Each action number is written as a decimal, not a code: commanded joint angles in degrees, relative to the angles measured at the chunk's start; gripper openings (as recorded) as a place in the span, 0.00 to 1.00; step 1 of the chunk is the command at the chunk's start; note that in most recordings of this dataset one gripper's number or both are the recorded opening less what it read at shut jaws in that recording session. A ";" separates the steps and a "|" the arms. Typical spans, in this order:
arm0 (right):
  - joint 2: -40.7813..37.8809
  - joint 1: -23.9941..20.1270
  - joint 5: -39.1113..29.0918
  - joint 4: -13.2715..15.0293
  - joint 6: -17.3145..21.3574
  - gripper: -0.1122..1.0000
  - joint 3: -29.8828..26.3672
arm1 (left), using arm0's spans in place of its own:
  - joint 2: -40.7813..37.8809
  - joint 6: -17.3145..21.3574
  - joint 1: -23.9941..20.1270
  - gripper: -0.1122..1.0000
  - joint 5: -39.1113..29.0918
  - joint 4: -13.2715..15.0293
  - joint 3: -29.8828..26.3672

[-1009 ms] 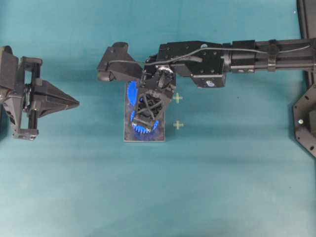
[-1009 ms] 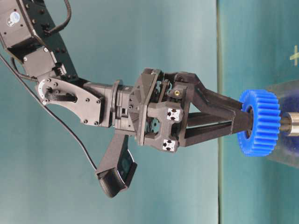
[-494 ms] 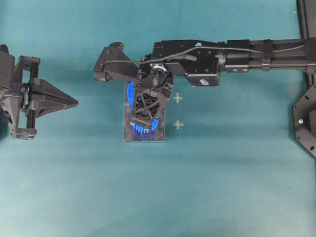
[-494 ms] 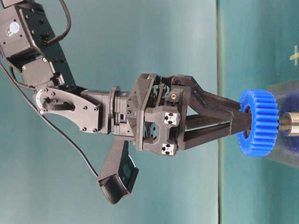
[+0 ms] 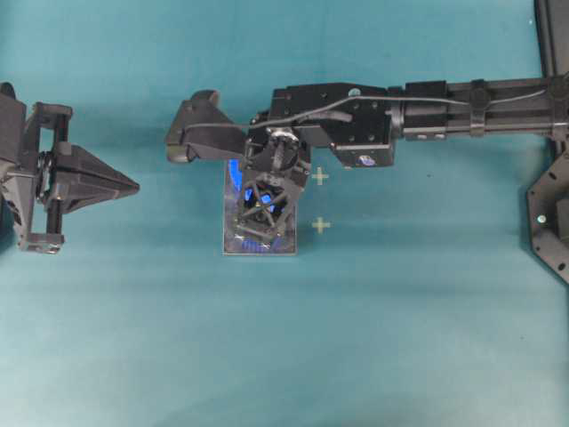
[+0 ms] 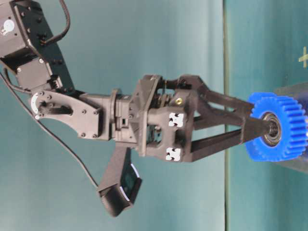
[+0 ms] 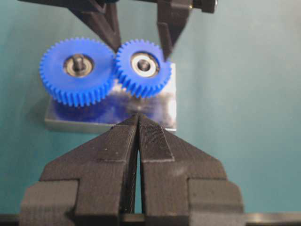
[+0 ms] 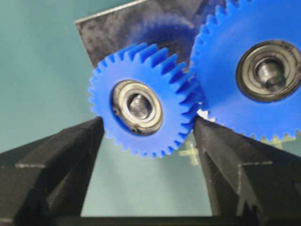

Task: Fit the small gear onto the shaft.
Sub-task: 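Lower the small gear onto the shaft, meshing with the large gear, then open the right gripper and pull it back to the right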

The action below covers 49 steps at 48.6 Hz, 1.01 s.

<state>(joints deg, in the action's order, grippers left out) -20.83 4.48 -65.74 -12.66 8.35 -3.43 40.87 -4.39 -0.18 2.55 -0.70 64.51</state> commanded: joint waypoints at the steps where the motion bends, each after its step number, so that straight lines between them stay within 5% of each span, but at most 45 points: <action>1: 2.55 -0.70 0.09 -0.26 0.97 0.81 -1.14 | 0.18 -0.09 0.09 0.10 0.26 -0.09 -0.62; 11: 11.95 -1.32 3.52 -0.18 4.66 0.80 6.15 | 0.97 -0.44 0.09 0.10 0.26 -0.09 -0.53; 22: 25.93 -1.41 19.86 -0.53 12.48 0.79 24.17 | 1.67 -1.14 0.09 0.10 0.26 -0.09 -0.18; 29: 27.86 -4.39 39.55 -5.45 17.40 0.75 37.88 | 1.76 -1.14 0.09 0.10 0.26 -0.09 -0.09; 40: 24.79 -13.27 81.04 -14.50 22.76 0.72 52.47 | 1.67 -1.23 0.09 0.10 0.26 -0.09 -0.62; 49: 17.75 -16.61 93.08 -12.22 31.11 0.71 53.79 | 1.49 -1.23 0.09 0.10 0.26 -0.09 -0.62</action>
<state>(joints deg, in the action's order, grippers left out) -0.88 -10.99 22.24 -26.46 37.09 51.06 42.45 -5.54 -0.18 2.55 -0.70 65.04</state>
